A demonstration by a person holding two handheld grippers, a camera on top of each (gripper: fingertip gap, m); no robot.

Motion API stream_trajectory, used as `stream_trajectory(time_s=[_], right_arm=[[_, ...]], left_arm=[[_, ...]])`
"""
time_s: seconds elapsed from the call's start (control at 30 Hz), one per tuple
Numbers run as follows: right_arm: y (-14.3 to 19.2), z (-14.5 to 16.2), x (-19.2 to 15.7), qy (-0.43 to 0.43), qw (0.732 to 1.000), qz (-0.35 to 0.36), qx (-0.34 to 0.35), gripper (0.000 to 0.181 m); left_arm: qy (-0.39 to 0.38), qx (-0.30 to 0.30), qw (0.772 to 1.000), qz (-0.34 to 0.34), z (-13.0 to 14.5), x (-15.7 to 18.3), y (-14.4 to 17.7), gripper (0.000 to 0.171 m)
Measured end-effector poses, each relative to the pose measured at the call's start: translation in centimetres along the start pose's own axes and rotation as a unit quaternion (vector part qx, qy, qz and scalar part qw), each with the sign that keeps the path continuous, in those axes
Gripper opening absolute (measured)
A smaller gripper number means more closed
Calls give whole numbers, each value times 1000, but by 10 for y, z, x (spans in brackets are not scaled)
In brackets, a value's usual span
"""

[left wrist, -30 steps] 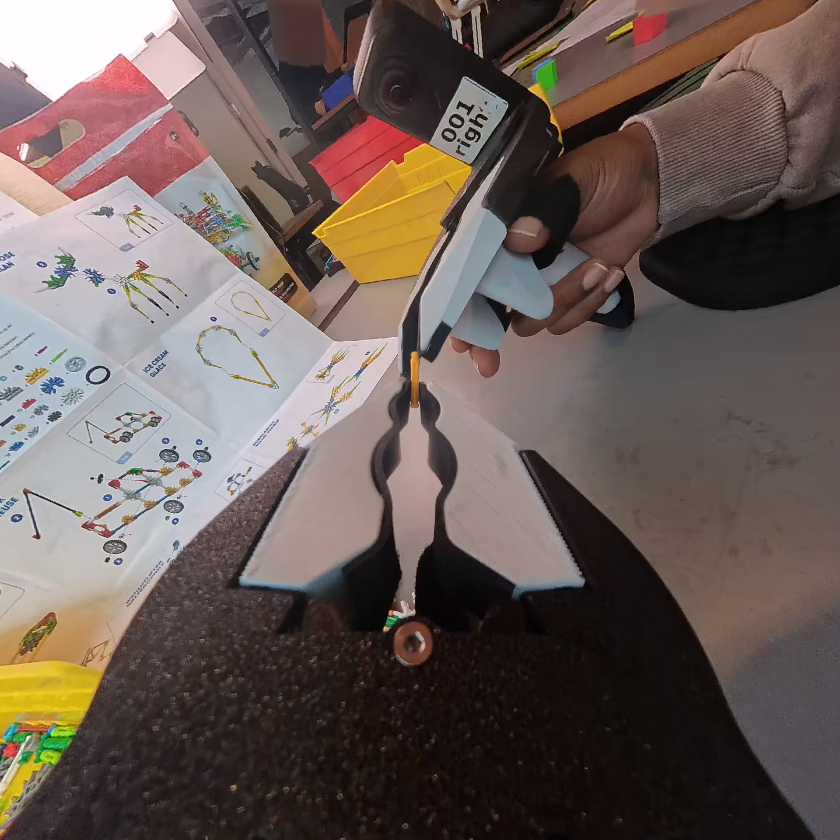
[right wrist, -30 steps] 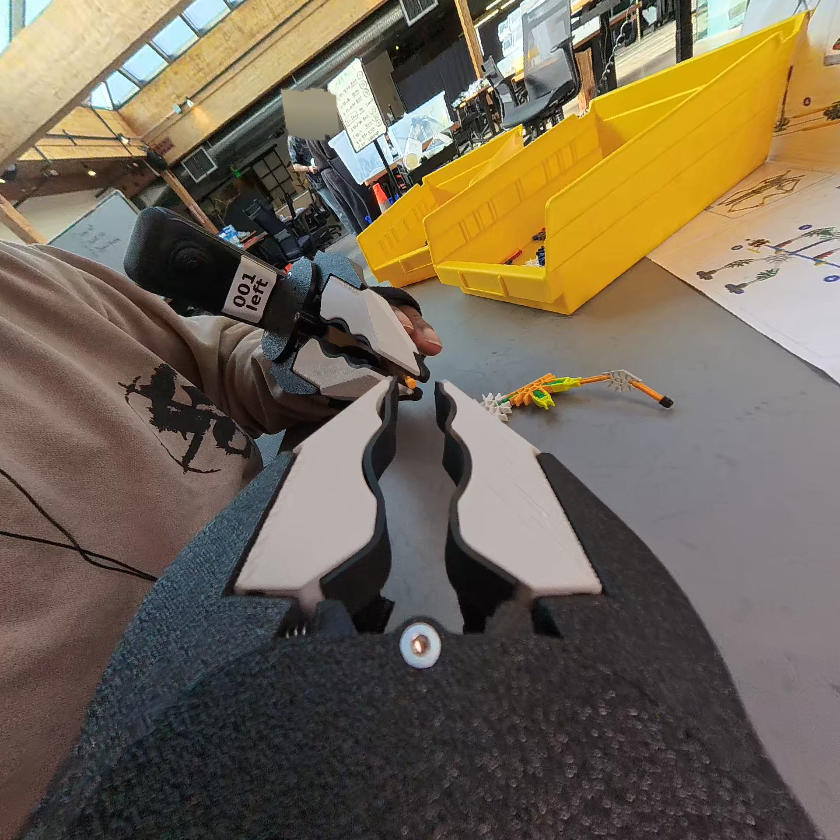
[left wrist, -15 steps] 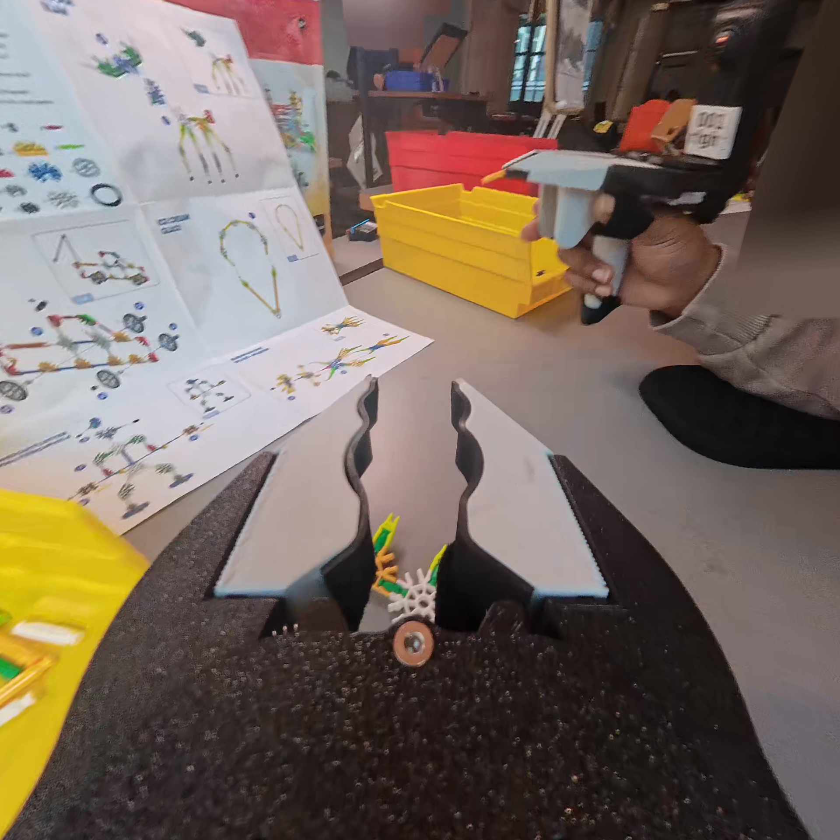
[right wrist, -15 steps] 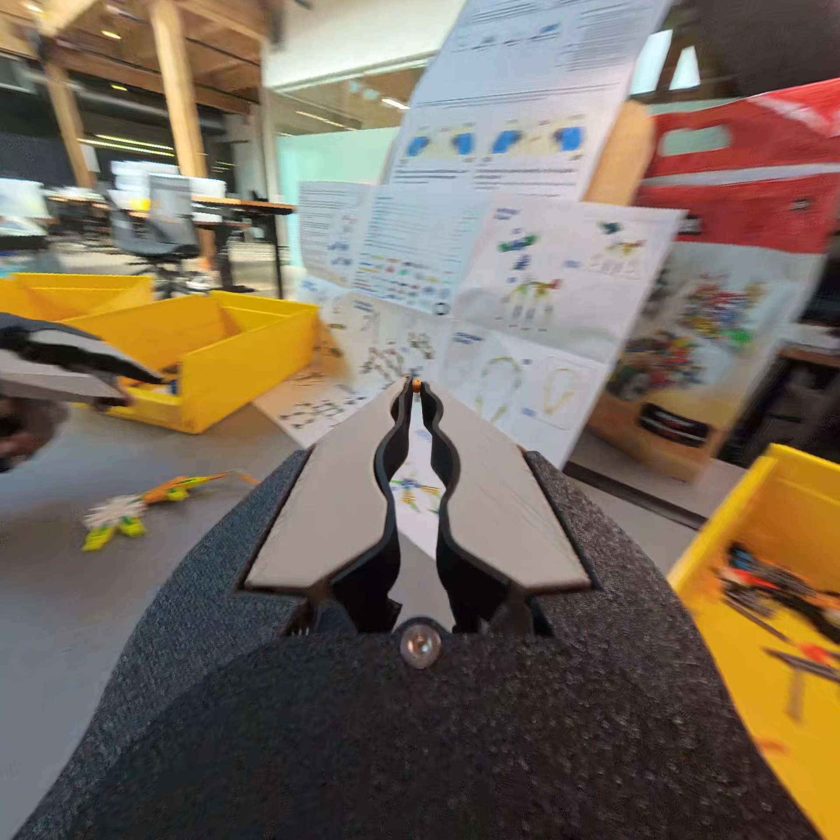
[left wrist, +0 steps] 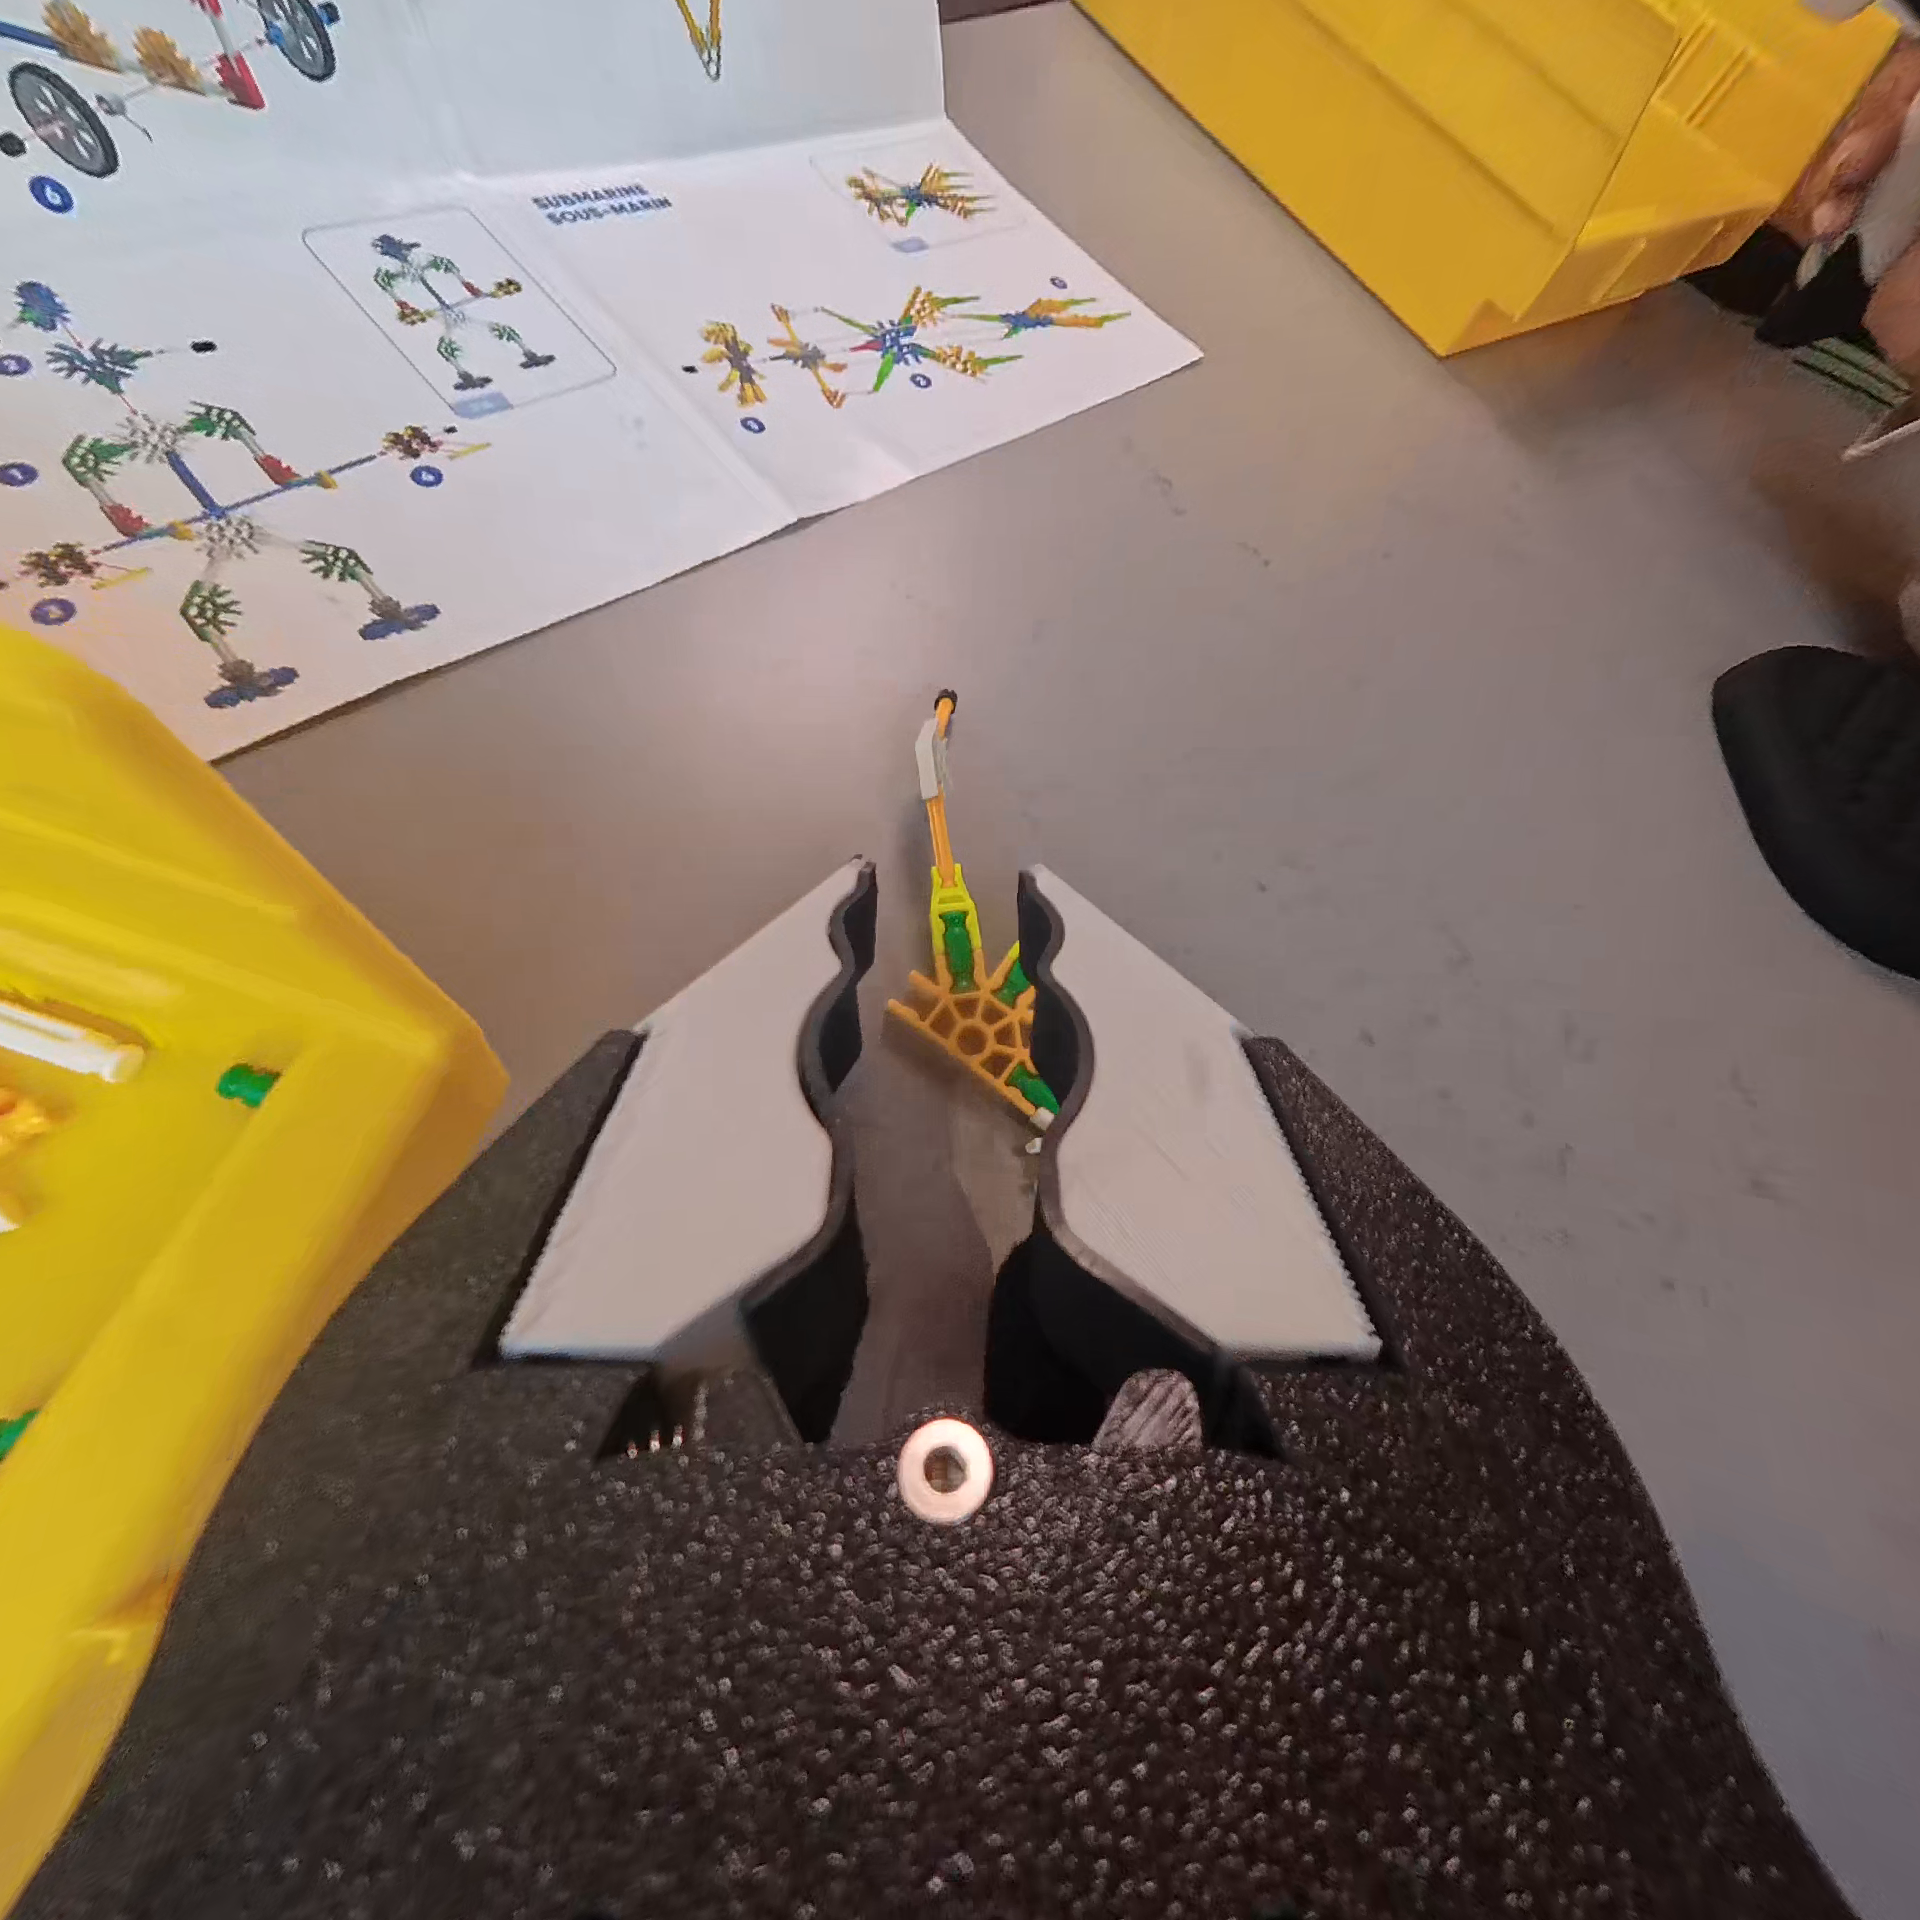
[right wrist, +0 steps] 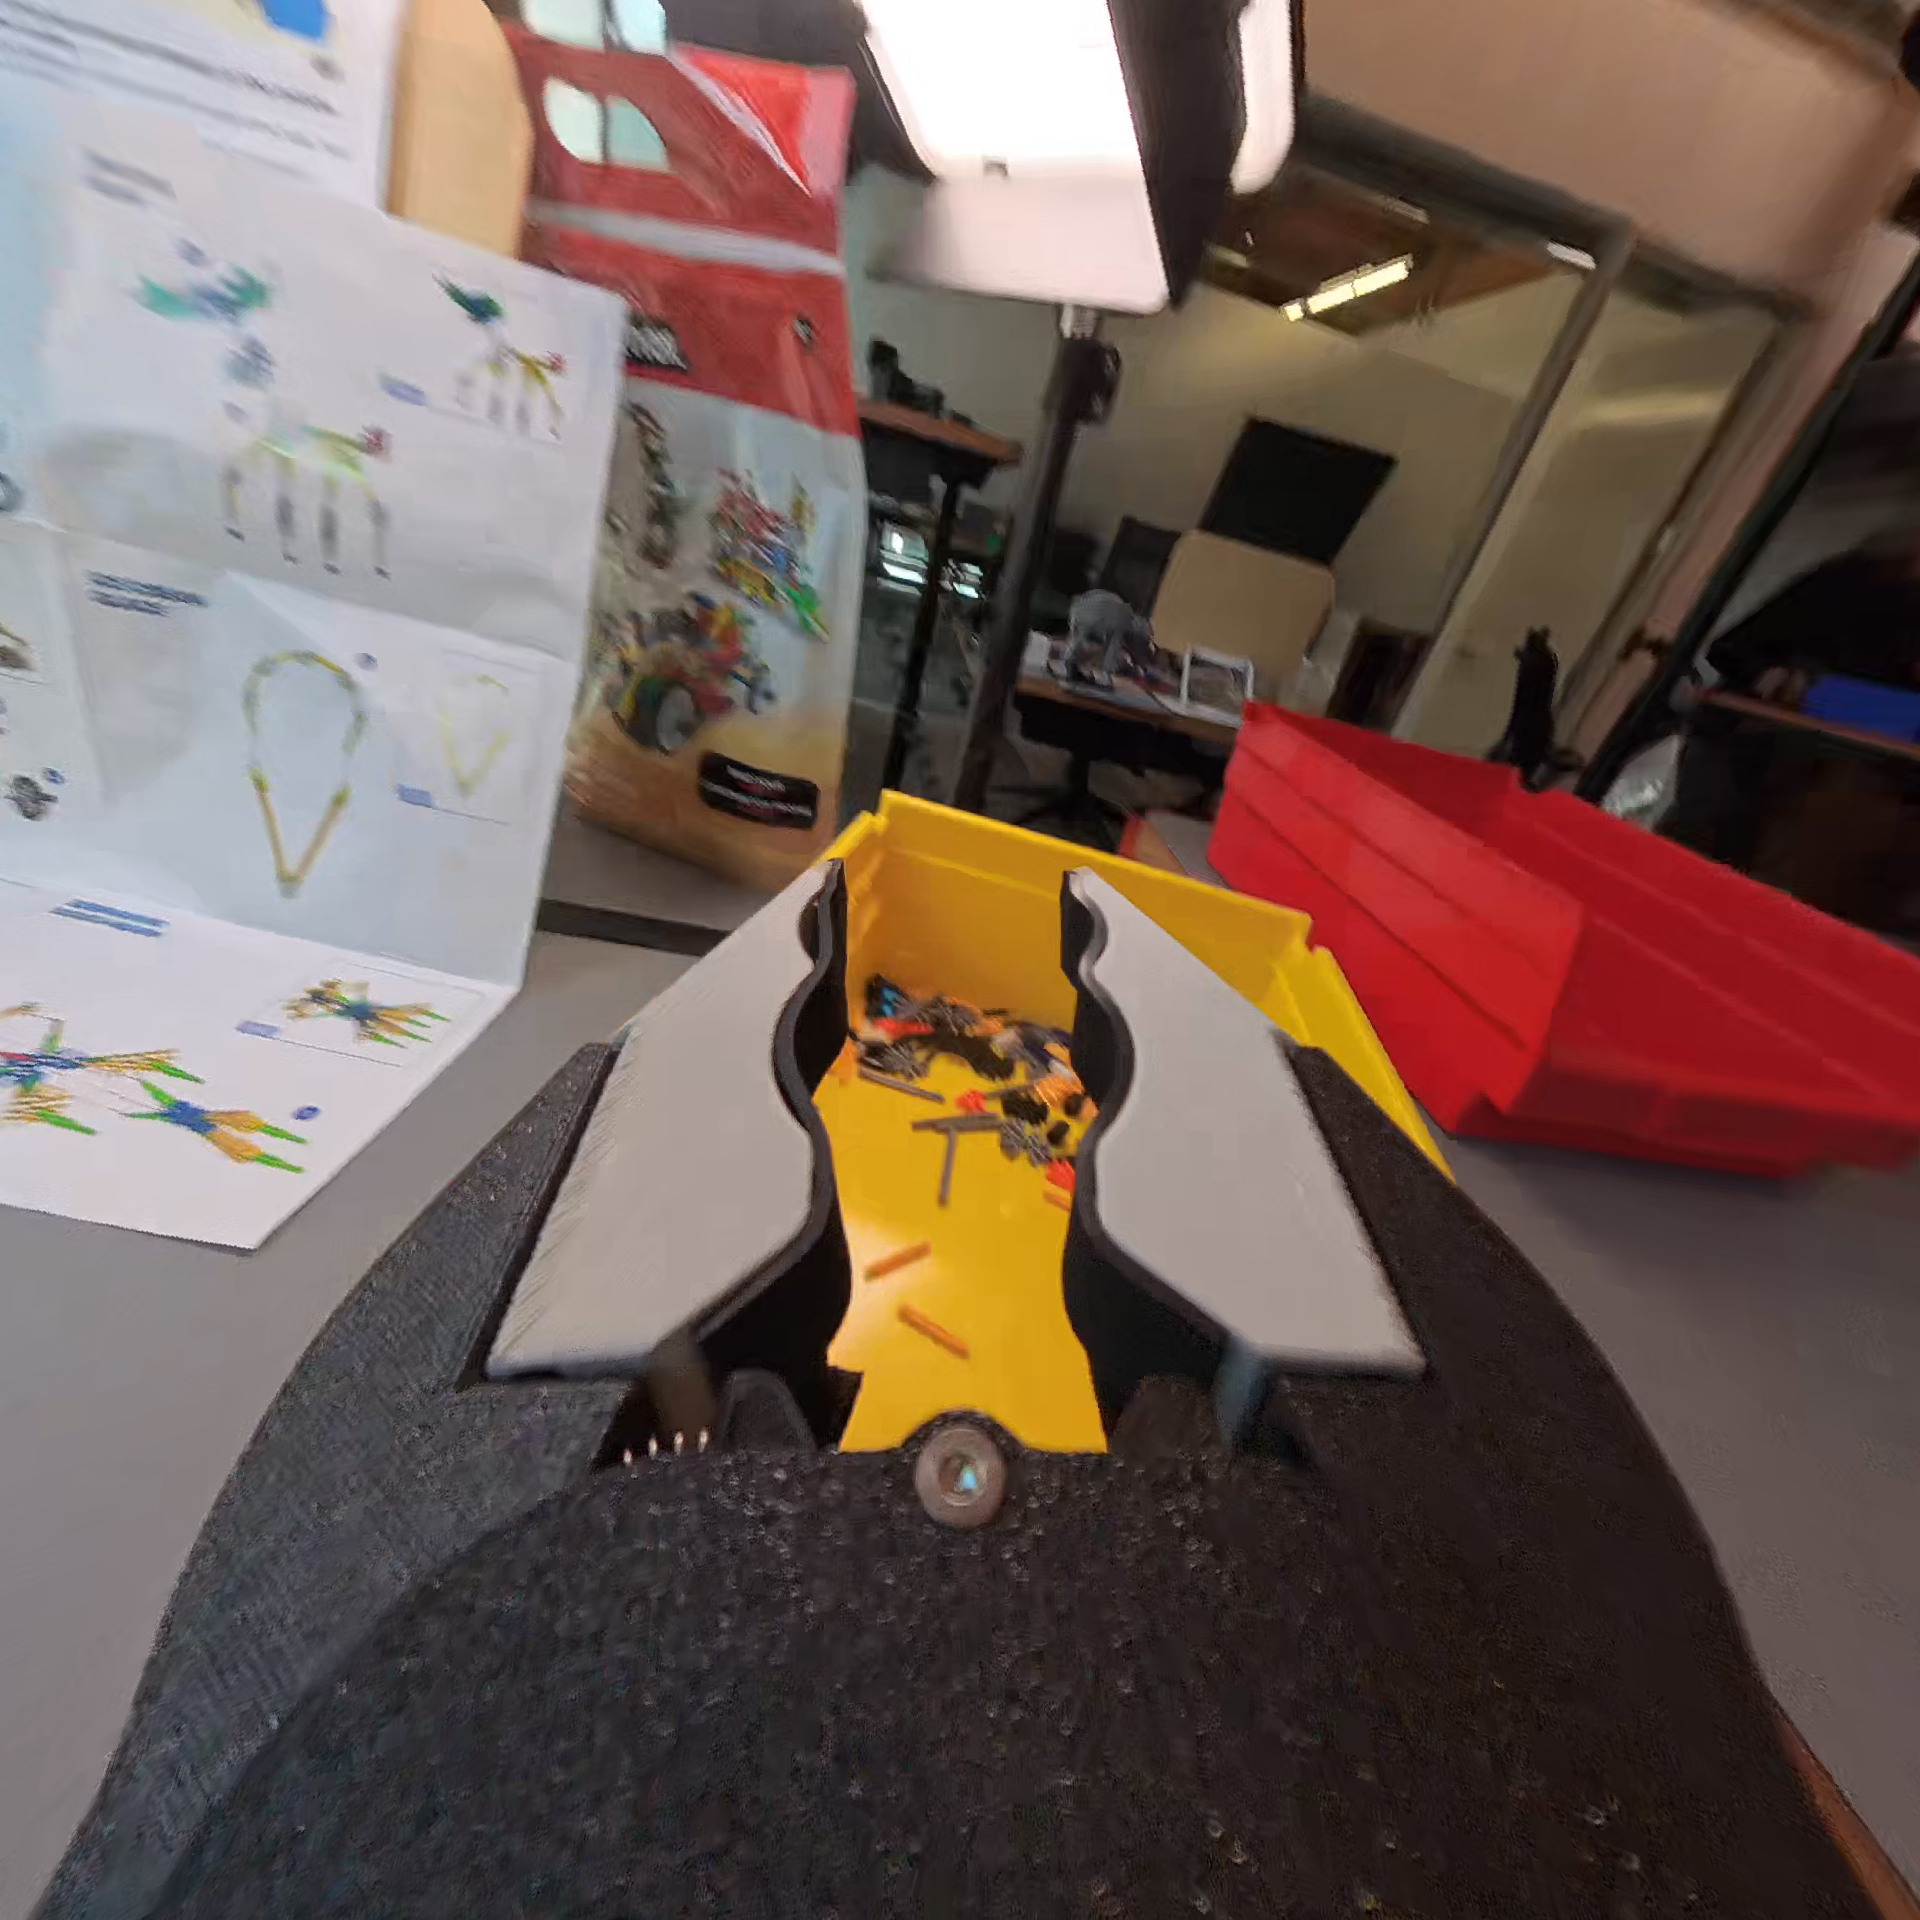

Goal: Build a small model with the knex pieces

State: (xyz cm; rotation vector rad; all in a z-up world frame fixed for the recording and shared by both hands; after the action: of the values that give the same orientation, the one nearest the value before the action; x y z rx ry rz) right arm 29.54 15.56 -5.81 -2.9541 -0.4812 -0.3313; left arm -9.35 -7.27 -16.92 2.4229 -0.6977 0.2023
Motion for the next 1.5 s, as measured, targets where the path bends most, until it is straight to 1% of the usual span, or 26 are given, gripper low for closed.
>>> stream_trajectory(time_s=[0.07,0.13,0.17,0.2,0.27,0.37,0.4,0.43,0.5,0.57,0.6,0.67,0.7,0.73,0.8,0.83,0.9,0.93,1.07,1.17,1.2,1.23,1.3,1.33,1.4,1.5], right_arm=[[14,-24,-36,1,995,-85,59,29],[31,-40,-88,-6,972,-217,86,25],[41,-43,-116,-3,954,-286,90,25],[51,-44,-144,6,932,-352,88,25],[72,-37,-190,26,887,-456,72,25],[96,-21,-236,28,823,-567,23,28],[103,-17,-246,26,803,-595,4,32],[107,-13,-254,26,789,-613,-13,35],[117,-7,-265,26,766,-641,-37,42],[125,-5,-274,16,747,-663,-52,42],[129,-6,-277,7,735,-676,-58,39],[134,-8,-282,-7,721,-691,-61,19],[135,-9,-283,-12,720,-692,-58,8],[134,-10,-284,-14,723,-688,-59,3],[136,-10,-282,-18,713,-699,-59,2],[136,-11,-280,-27,706,-706,-56,2],[138,-15,-275,-55,690,-720,-48,2],[138,-17,-273,-64,685,-725,-44,2],[144,-23,-268,-84,665,-742,-21,2],[149,-29,-264,-94,652,-752,8,2],[151,-30,-263,-95,651,-753,19,2],[152,-32,-262,-97,649,-754,29,2],[153,-35,-260,-105,644,-757,37,2],[151,-35,-259,-106,650,-752,35,2],[145,-31,-259,-95,668,-737,19,2],[142,-27,-259,-87,677,-731,-1,2]], left_arm=[[-2,-16,1000,1,0,0,-9,26],[-4,-47,999,6,3,0,-19,26],[-10,-60,998,4,4,0,-23,22],[-24,-67,997,2,4,0,-24,12],[-53,-77,996,16,5,7,-26,6],[-132,-56,988,53,3,28,-22,6],[-167,-39,983,63,0,38,-18,6],[-200,-22,977,76,-3,49,-14,6],[-251,7,963,100,-7,69,-7,6],[-283,20,952,114,-7,84,-4,6],[-294,24,948,117,-7,90,-3,6],[-302,23,945,122,-5,95,-3,6],[-302,21,945,125,-4,96,-4,6],[-302,21,945,127,-3,97,-4,6],[-294,26,945,139,-3,98,-2,6],[-283,28,946,155,-2,99,0,7],[-243,27,950,193,-2,97,3,24],[-217,33,952,215,-3,96,5,29],[-136,45,946,290,-6,94,11,34],[-79,36,930,356,-4,98,13,33],[-61,36,921,382,-4,102,13,32],[-45,36,913,405,-5,105,14,26],[-31,38,902,428,-6,111,14,17],[-33,43,904,423,-7,112,14,15],[-46,46,920,387,-9,110,11,5],[-64,39,936,344,-8,108,8,5]])
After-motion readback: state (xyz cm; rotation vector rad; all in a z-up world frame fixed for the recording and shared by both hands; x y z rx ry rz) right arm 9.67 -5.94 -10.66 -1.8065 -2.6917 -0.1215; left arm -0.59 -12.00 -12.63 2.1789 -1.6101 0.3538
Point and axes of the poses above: each gripper's, where its closed fingertips meet, y back along the fingers, z out of its underside, x = y × z across the jaws, the point moved 6 cm from there along y, back along the fingers, and after that the axes turned 6 degrees about z, right-handed, at the moved point
